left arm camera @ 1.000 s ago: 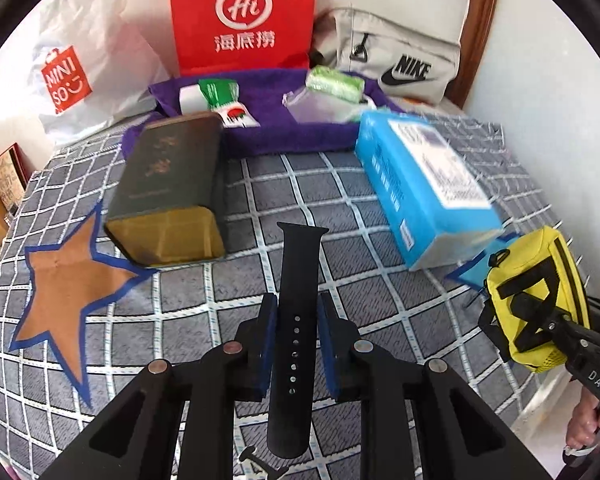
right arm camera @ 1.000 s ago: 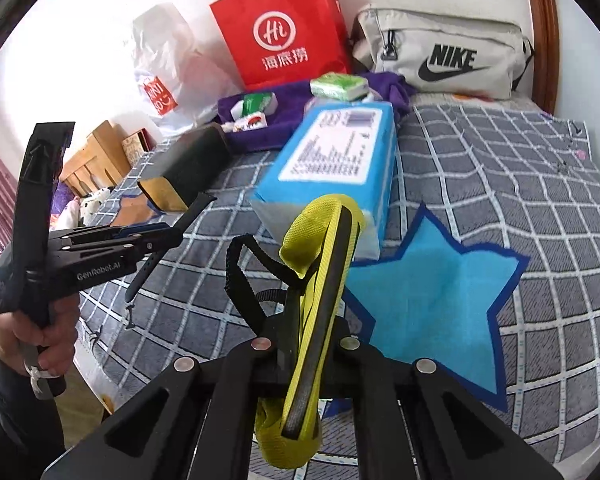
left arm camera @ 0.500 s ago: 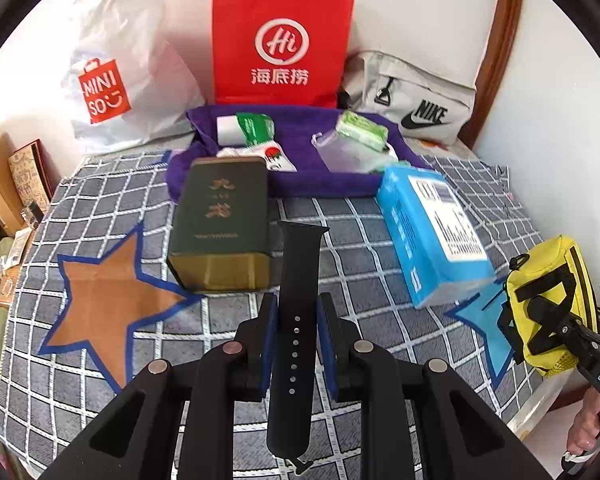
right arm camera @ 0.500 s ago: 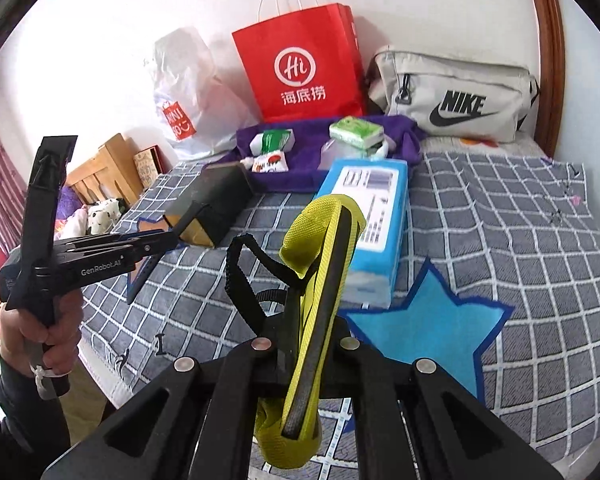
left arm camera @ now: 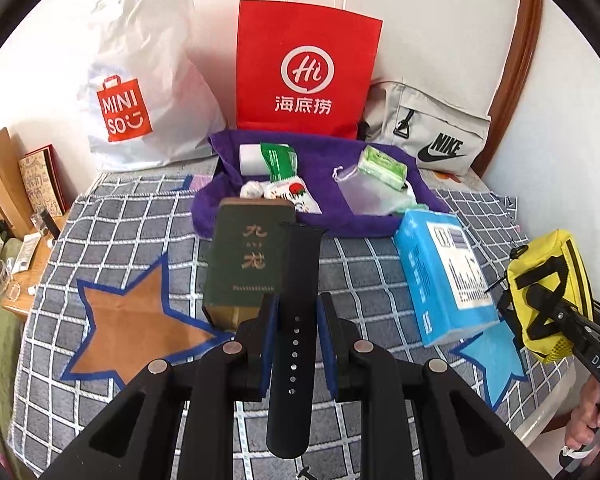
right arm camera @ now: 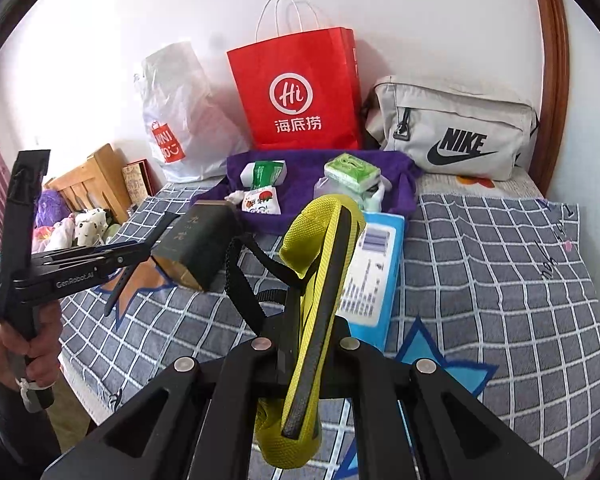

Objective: Organize soft objects
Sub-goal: 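Carry the watch strap with the left tool and pouch with the right tool to the towel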

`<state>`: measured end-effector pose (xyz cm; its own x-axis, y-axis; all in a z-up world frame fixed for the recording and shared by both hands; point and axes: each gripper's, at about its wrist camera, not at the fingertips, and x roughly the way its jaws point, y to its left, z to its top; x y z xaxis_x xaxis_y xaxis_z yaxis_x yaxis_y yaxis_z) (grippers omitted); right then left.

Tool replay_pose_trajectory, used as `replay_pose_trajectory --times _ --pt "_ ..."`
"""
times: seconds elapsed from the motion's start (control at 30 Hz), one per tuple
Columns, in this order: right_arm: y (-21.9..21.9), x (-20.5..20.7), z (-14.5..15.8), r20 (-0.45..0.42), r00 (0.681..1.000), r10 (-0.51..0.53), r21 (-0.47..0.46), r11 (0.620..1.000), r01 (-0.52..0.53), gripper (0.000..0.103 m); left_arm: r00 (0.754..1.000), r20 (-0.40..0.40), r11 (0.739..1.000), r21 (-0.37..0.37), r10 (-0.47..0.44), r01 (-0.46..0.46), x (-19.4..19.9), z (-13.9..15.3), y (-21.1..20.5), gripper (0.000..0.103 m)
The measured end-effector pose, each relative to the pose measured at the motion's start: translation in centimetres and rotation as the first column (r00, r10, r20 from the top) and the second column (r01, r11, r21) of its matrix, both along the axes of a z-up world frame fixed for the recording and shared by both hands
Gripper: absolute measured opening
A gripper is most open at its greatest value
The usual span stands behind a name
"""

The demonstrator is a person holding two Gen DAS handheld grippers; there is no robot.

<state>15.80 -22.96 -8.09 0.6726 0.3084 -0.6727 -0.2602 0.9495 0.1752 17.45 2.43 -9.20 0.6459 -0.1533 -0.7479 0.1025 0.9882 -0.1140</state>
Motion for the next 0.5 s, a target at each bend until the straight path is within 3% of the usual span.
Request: replay_pose_trajectory --times 0.5 --pt "1.1 5.3 1.1 -0.010 1.000 0.018 0.002 1.000 -0.018 0.005 1.000 0.011 1.000 -0.007 0.006 -0.005 3.9 1.1 0.3 0.020"
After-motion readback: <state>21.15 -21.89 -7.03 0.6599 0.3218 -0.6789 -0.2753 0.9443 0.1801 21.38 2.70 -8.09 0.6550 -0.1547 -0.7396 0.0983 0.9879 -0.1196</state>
